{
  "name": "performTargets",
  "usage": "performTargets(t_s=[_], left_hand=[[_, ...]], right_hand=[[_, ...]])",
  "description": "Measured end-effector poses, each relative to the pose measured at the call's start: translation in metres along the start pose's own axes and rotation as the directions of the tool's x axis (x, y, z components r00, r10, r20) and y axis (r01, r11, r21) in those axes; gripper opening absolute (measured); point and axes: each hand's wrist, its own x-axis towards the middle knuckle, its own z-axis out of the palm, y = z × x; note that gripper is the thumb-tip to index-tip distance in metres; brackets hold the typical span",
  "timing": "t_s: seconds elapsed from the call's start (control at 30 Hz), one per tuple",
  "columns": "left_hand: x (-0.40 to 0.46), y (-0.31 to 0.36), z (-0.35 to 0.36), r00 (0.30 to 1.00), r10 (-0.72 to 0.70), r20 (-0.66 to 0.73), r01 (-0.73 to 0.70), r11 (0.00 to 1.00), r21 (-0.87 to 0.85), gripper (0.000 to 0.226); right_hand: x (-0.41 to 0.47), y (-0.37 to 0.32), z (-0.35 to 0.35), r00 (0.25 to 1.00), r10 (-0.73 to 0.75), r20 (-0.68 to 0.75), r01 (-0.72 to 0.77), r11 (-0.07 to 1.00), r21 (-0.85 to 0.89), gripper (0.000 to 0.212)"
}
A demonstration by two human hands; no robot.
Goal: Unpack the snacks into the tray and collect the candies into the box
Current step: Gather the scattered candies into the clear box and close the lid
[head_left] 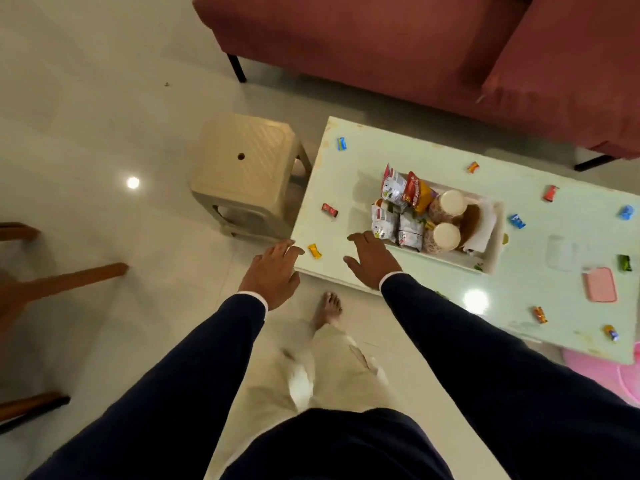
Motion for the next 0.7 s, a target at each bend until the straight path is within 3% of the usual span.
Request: performTargets(t_s=[0.33,0.47,0.6,0.7], left_hand=[[0.161,-0.051,0.077,0.957,0.197,0.211,-0.218,0.972,0.084,0.057],[0.211,-0.076,0.120,0.931,0.301,0.206,-0.329,0.937,0.115,0.064],[0.239,-0.092,0.152,0.857,0.440,0.267,-0.494,0.850,0.185,0.059],[0.252,-0.093,0.164,0.808,0.544,0.229,-0.587,0.776,0.231,0.051]], right_hand=[[0.131,0.029,0.060,0.979,0.201,0.029,-0.202,0.949,0.243,0.048],[0.183,0.034,0.091,0.965,0.262,-0.031,-0.245,0.934,0.260,0.051],[0.227,0.030,0.111,0.909,0.393,-0.137,-0.353,0.902,0.247,0.058],[0.248,0.023,0.115,0.888,0.403,-0.221,-0.347,0.903,0.254,0.065]])
